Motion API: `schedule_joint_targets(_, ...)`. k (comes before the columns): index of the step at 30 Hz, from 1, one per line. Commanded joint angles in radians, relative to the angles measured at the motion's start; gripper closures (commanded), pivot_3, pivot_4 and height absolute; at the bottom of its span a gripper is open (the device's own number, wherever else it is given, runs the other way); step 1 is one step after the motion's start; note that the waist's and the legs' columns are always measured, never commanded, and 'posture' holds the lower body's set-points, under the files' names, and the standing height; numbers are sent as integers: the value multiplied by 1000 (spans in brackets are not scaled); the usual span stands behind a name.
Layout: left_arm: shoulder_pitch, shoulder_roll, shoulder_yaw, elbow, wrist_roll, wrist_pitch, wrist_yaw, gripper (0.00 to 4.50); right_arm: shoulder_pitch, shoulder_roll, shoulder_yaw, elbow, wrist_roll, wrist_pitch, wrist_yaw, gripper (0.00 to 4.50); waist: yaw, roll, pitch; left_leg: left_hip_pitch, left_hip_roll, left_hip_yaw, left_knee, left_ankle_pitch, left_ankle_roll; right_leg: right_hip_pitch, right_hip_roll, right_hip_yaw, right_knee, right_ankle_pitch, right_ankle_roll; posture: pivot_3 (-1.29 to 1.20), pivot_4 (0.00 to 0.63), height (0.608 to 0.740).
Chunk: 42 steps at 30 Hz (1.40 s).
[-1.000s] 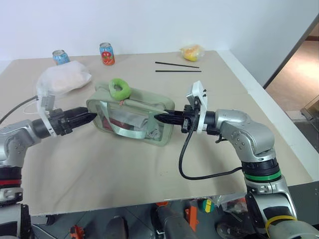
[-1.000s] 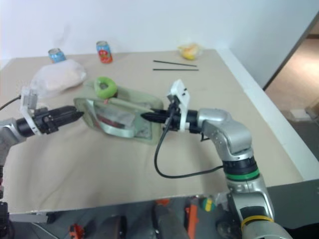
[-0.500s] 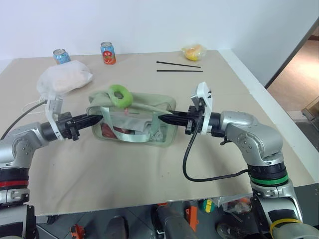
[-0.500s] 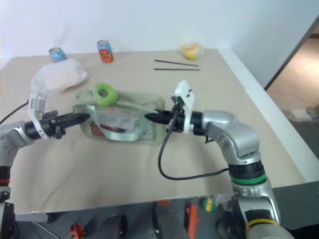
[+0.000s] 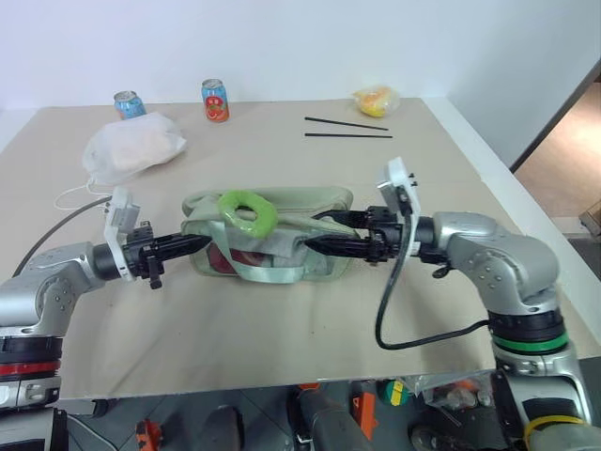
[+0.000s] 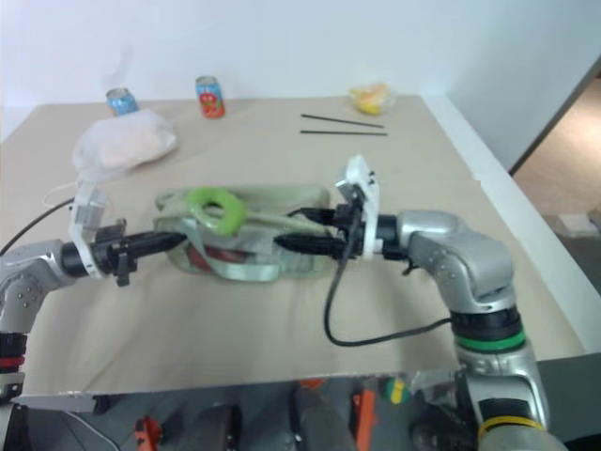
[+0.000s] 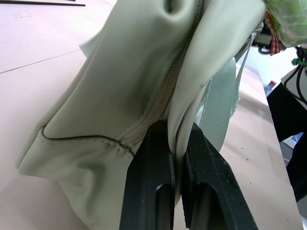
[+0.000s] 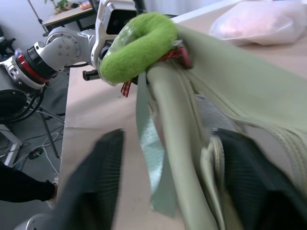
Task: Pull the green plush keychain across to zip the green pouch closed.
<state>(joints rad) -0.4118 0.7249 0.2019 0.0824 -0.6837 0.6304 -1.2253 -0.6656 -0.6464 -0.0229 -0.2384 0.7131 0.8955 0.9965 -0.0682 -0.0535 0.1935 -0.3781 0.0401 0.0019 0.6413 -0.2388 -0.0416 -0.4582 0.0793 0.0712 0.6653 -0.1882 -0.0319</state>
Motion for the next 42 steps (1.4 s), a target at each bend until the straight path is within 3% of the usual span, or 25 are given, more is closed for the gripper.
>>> schedule_joint_targets(1, -16, -2, -22, -9, 6, -2, -7, 4500, -15, -72, -117, -2, 62, -8, 43, 258, 0, 0, 0, 0, -1, 0, 0, 0, 0, 0, -1, 0, 0, 0, 1, 0, 150, 740)
schedule_joint_targets(5, -15, -4, -21, -11, 3, 0, -1, 4500, -49, -132, -189, 38, 93, -30, 75, 258, -1, 0, 0, 0, -3, 0, 0, 0, 0, 0, -3, 1, -1, -1, 2, 0, 150, 740)
schedule_joint_targets(9, -9, -4, -19, -11, 4, -2, 1, 4500, -144, -84, -210, 67, 162, -11, 36, 258, -3, 0, 0, 0, -3, 0, 0, 0, 0, 1, -3, 1, 0, -1, 2, 0, 150, 740)
schedule_joint_targets(19, -10, -21, -25, -8, 23, -23, 20, 4500, -451, 181, 86, 161, 40, 152, -196, 258, -1, 0, 0, 1, -1, 0, 0, 0, 0, 0, -3, 0, 1, 0, 2, 0, 150, 740)
schedule_joint_targets(25, -4, -27, -16, -17, 24, -33, 39, 4500, -482, 180, 168, 105, 21, 234, -198, 258, 16, 0, 0, -7, -3, -2, 0, 0, 1, -4, -8, -2, -1, -2, 2, 0, 150, 740)
schedule_joint_targets(36, 6, -29, -5, -25, 17, -46, 60, 4500, -458, 156, 312, 92, -151, 141, -187, 258, 16, 0, 0, -7, -2, -3, 2, 0, 1, -4, -6, -4, 1, -1, 3, 0, 150, 740)
schedule_joint_targets(37, 7, -30, -6, -26, 17, -46, 61, 4500, -458, 161, 309, 100, -159, 135, -191, 817, 16, 0, 0, -7, -1, -3, 2, 0, 1, -4, -6, -4, 1, -1, 3, 0, 150, 740)
schedule_joint_targets(42, 17, -37, -10, -34, 15, -52, 68, 4500, -459, 174, 283, 125, -176, 109, -186, 2472, 16, 0, 0, -7, -1, -3, 2, 0, 1, -4, -6, -4, 1, -1, 2, 0, 150, 740)
